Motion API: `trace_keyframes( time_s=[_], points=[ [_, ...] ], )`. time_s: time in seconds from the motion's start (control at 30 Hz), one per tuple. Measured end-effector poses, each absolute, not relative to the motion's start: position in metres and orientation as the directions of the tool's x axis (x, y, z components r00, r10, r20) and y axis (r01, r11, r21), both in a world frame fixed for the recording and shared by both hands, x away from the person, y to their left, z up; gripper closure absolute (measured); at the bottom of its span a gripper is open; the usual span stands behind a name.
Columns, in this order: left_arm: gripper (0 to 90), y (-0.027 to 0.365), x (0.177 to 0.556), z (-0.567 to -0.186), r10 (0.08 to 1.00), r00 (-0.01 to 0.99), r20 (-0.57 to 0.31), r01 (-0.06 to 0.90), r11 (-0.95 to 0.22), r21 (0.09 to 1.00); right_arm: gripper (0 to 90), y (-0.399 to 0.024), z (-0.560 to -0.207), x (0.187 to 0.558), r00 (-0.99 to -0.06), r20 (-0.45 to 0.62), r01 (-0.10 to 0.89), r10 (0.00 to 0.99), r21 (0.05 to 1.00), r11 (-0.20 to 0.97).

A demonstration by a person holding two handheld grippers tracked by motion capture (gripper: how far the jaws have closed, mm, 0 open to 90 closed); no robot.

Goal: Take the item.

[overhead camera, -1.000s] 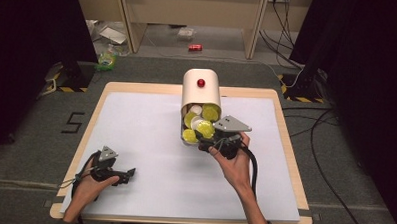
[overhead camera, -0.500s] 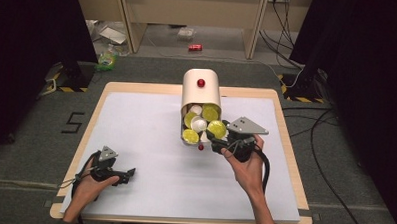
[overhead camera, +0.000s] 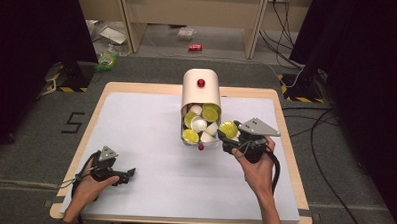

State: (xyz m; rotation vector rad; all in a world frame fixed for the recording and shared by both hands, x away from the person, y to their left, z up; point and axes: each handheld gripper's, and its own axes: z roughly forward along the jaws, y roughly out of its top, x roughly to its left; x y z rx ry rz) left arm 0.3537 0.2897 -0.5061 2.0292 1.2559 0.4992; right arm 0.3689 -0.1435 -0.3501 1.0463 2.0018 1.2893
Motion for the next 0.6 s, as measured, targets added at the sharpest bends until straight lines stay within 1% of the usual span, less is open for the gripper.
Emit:
trace_keyframes(
  time_s=[0.37, 0.6],
  points=[
    [0.0, 0.290, 0.354, -0.506, 0.888, 0.458, -0.033, 0.623, -0.295, 0.724, 38.4, -0.156, -0.361, 0.374, -0.519, -0.028, 0.349, 0.854, 0.905, 0.242],
    [0.0, 0.290, 0.354, -0.506, 0.888, 0.458, -0.033, 0.623, -0.295, 0.724, 38.4, -0.167, -0.368, 0.379, -0.489, -0.018, 0.360, 0.872, 0.906, 0.221]
  ],
)
